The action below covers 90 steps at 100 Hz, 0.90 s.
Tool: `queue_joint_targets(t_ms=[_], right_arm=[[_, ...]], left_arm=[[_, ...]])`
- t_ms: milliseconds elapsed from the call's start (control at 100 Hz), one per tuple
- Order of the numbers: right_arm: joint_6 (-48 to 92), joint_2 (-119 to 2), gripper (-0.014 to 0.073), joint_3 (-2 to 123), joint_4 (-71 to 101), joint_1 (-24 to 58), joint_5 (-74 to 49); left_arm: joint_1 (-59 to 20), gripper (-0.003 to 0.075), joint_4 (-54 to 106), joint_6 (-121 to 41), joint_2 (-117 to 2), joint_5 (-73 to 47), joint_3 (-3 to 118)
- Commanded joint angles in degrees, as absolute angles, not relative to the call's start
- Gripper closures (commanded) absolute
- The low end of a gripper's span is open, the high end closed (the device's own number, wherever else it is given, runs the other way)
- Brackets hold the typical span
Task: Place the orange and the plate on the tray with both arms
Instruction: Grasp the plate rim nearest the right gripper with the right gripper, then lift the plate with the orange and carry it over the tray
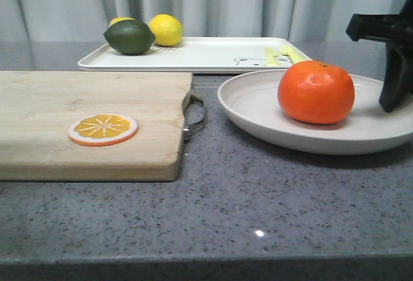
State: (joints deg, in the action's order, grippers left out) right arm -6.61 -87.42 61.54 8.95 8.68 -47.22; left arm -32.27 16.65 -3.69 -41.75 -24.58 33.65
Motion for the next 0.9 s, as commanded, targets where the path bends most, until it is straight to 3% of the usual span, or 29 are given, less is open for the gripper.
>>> queue_joint_targets(t_ms=[0, 60, 450, 890], right_arm=[[-5.97, -85.52, 0.0613, 63.08, 8.81, 8.49, -46.13], [-5.97, -85.52, 0.0668, 63.08, 8.81, 8.49, -46.08], [-6.03, -85.24, 0.0655, 65.36, 12.02, 8.49, -45.95], [-4.91, -92.0, 0.0655, 83.21, 16.63, 8.49, -49.04]], left_arm=[[-32.13, 0.0739, 17.22, -3.34, -41.44, -20.31, 35.11], [-32.13, 0.0739, 17.22, -3.34, -41.44, -20.31, 35.11], [-32.13, 0.0739, 17.22, -3.34, -41.44, -20.31, 35.11], [-32.13, 0.0739, 17.46, -3.34, -41.44, -20.31, 35.11]])
